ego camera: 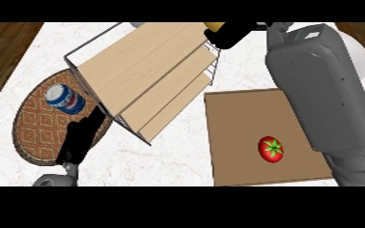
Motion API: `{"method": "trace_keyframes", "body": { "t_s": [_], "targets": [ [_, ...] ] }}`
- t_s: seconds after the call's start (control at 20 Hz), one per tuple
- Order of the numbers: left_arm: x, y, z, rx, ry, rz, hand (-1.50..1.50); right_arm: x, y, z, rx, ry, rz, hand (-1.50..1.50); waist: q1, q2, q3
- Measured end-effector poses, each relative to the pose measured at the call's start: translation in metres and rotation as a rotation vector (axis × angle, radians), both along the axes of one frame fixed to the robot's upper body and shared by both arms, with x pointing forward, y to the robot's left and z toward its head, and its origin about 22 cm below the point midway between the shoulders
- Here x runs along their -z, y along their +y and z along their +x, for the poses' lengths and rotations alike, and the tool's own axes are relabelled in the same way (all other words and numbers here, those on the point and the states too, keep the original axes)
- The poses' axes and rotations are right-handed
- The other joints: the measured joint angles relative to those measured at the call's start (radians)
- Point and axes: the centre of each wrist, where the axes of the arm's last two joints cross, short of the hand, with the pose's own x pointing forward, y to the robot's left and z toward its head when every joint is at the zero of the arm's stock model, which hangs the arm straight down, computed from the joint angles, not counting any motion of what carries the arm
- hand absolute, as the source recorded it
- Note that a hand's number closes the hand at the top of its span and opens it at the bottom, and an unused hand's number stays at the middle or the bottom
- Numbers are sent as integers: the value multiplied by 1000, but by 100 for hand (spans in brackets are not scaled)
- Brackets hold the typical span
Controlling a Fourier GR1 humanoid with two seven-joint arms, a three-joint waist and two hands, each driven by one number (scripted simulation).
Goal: Pick the lemon from the tray and place it in the tiered shelf
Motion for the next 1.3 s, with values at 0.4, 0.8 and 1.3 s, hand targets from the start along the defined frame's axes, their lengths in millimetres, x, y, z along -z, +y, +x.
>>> {"method": "trace_keyframes", "body": {
  "t_s": [0.4,0.8,1.3],
  "targets": [
    [4,-4,3,8,-1,1,0,11,49,38,-61,31,-81,150,4,-3,3],
    [-1,-10,4,22,-8,0,0,18,66,54,-92,87,-94,150,8,-22,10],
    [-4,-17,9,64,-13,-1,0,35,45,70,-185,401,449,-150,62,-19,-2]
  ]
}}
